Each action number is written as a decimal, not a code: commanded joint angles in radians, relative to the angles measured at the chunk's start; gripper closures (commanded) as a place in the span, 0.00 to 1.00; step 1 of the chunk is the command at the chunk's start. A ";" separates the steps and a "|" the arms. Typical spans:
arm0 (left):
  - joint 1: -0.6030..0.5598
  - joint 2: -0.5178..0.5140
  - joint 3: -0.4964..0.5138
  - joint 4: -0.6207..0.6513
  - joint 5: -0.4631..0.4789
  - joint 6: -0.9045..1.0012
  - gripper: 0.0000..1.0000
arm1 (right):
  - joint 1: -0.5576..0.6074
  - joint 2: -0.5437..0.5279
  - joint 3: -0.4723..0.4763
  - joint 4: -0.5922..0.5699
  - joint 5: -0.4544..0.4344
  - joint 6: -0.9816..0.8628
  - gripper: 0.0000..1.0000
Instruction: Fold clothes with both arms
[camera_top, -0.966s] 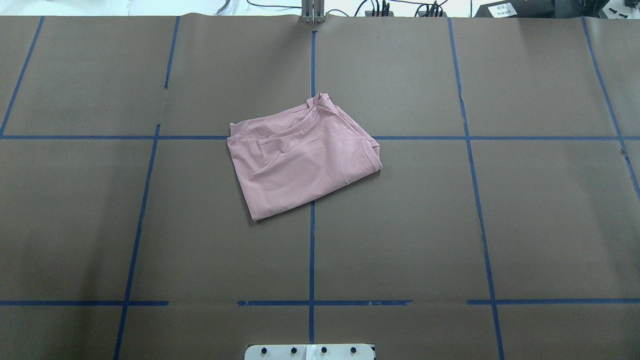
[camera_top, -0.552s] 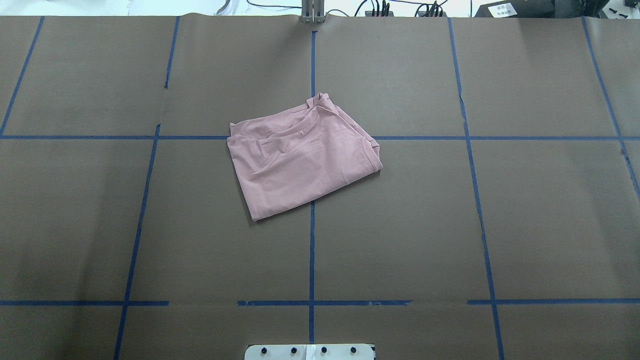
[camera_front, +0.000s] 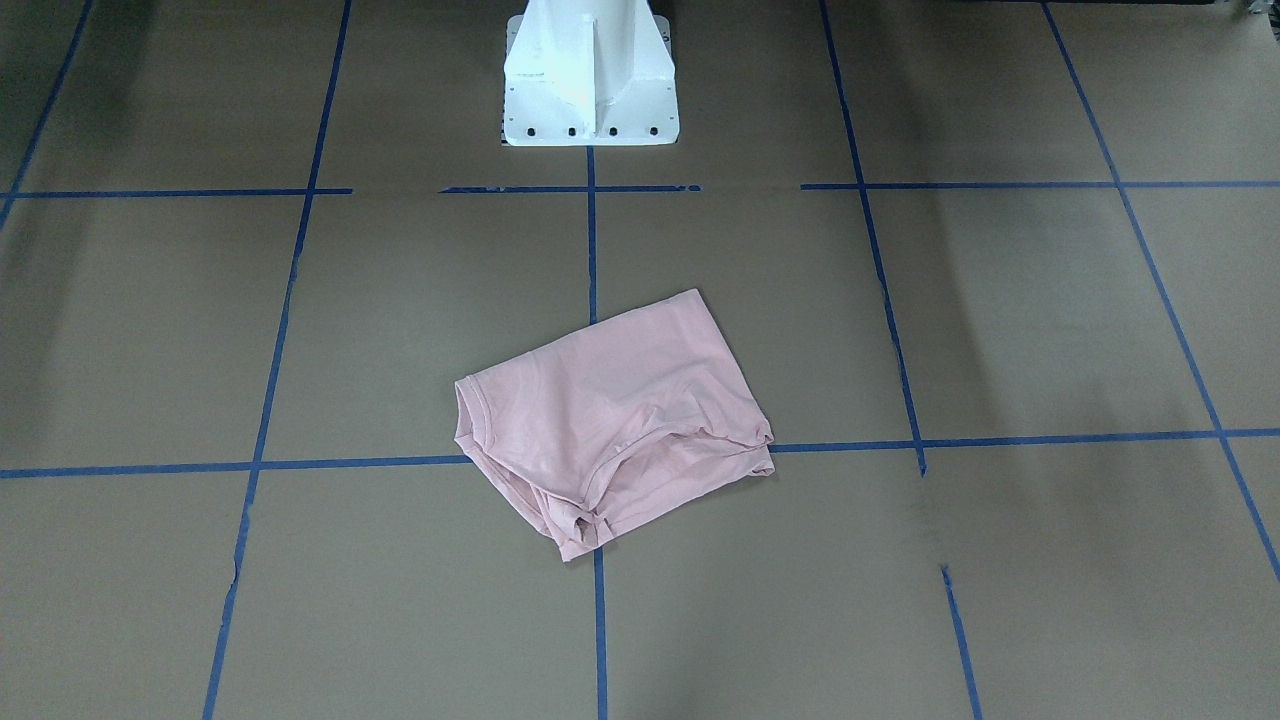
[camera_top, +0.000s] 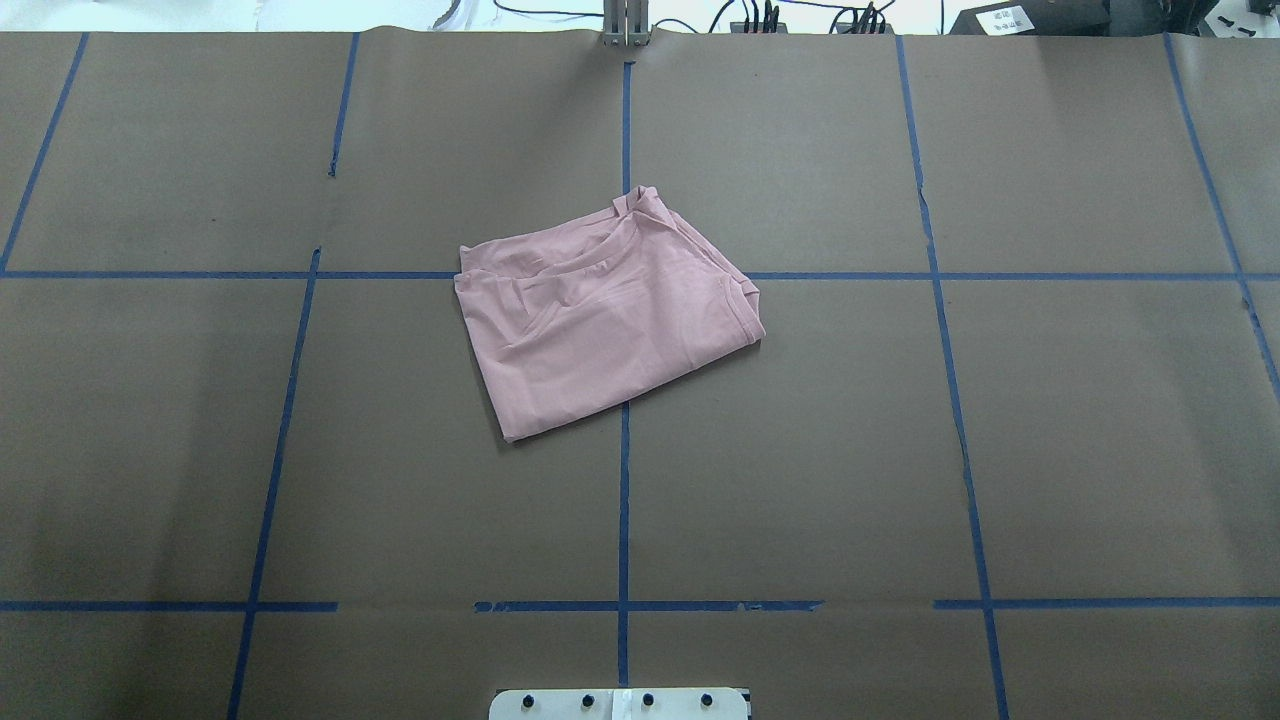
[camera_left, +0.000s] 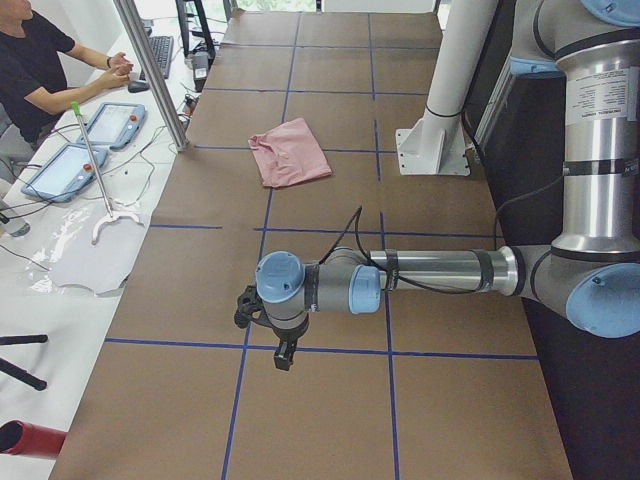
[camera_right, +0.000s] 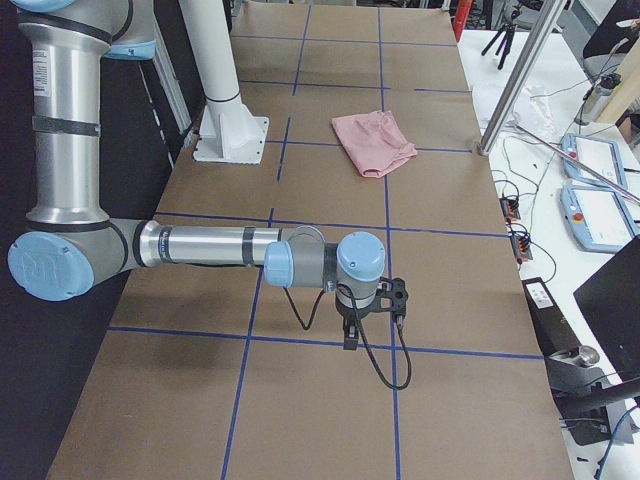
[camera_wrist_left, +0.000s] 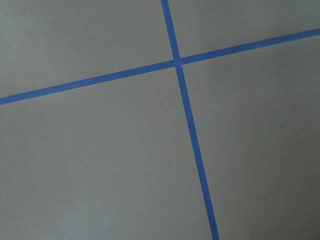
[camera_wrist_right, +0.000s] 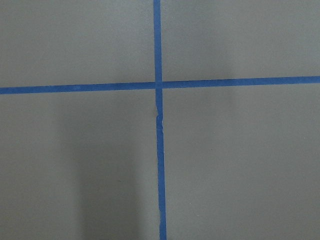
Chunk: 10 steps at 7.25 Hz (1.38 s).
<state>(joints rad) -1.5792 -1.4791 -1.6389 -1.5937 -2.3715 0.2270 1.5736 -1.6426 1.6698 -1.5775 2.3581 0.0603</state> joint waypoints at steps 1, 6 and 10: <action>0.001 0.000 0.001 0.000 -0.002 0.000 0.00 | -0.001 0.001 0.001 0.001 -0.002 0.010 0.00; 0.001 -0.001 -0.002 -0.003 -0.005 -0.093 0.00 | -0.004 0.004 0.001 0.001 -0.010 0.009 0.00; 0.001 -0.001 0.016 0.006 -0.077 -0.118 0.00 | -0.004 0.004 0.002 0.001 -0.011 0.004 0.00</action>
<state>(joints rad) -1.5785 -1.4797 -1.6333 -1.5905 -2.4205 0.1163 1.5694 -1.6383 1.6709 -1.5769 2.3482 0.0648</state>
